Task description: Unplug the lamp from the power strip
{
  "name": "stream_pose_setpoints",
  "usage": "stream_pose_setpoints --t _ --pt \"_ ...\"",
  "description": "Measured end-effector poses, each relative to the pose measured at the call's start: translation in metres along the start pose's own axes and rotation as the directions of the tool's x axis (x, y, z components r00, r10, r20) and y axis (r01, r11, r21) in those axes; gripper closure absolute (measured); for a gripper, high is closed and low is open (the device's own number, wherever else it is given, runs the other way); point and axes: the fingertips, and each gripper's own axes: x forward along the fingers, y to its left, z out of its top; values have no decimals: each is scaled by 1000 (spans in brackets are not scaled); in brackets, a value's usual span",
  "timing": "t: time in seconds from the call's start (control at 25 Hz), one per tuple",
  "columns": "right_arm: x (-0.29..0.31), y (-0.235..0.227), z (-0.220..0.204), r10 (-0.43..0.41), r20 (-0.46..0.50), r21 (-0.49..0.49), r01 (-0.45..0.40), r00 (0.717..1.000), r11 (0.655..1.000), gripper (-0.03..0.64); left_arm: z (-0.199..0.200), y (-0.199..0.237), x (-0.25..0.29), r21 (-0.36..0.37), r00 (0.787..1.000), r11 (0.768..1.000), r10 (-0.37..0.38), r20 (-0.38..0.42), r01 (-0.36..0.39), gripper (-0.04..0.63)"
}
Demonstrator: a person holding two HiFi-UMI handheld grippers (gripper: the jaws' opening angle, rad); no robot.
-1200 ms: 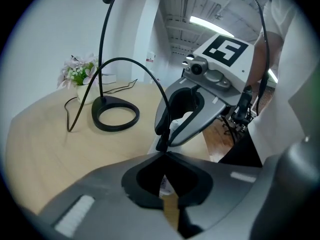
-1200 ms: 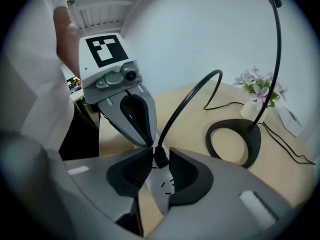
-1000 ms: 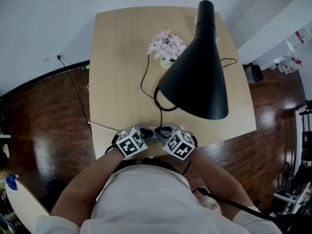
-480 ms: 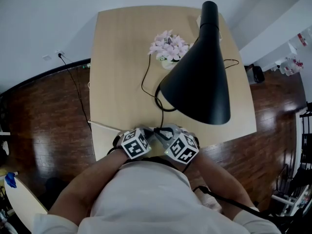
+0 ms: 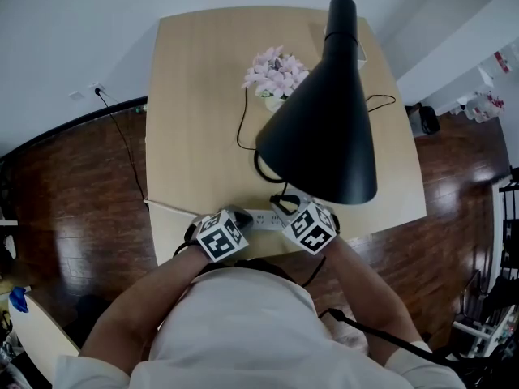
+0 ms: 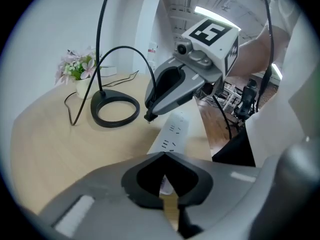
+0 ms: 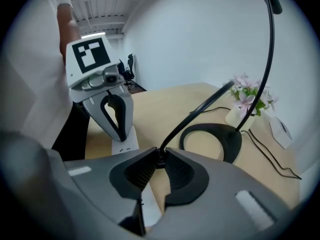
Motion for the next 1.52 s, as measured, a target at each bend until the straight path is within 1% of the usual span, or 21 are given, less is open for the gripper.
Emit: stream_pose_setpoints --t 0.2,0.36,0.56,0.68,0.8,1.04,1.2,1.28,1.44,1.52 --pt "10 4 -13 5 -17 0 -5 1000 1000 558 0 0 -1 -14 1000 1000 -5 4 5 595" --pt "15 7 -21 13 -28 -11 -13 1000 1000 558 0 0 -1 -2 1000 1000 9 0 -9 595" --pt "18 8 -24 2 -12 6 -2 1000 1000 557 -1 0 -1 4 1000 1000 25 0 -25 594" --pt "18 5 -23 -11 10 31 11 1000 999 552 -1 1 -2 -3 999 999 33 -1 -33 594" --pt "16 0 -25 -36 28 72 34 999 997 525 0 2 -2 -4 999 999 34 -7 -34 594" --pt "4 -1 -35 -67 24 154 63 997 986 509 2 3 -5 -13 998 998 56 -10 -56 594" --pt "-5 -3 -42 -99 31 206 91 995 974 502 9 4 -13 -14 997 998 69 29 -68 592" --pt "-12 -1 -46 -113 40 242 100 993 965 502 15 3 -22 -16 995 997 73 61 -73 592" --pt "-31 7 -50 -154 58 318 128 986 939 502 25 -1 -40 -48 985 997 69 159 -62 592" --pt "-38 14 -52 -173 67 340 140 983 930 502 28 -6 -51 -62 972 997 63 225 -50 592"
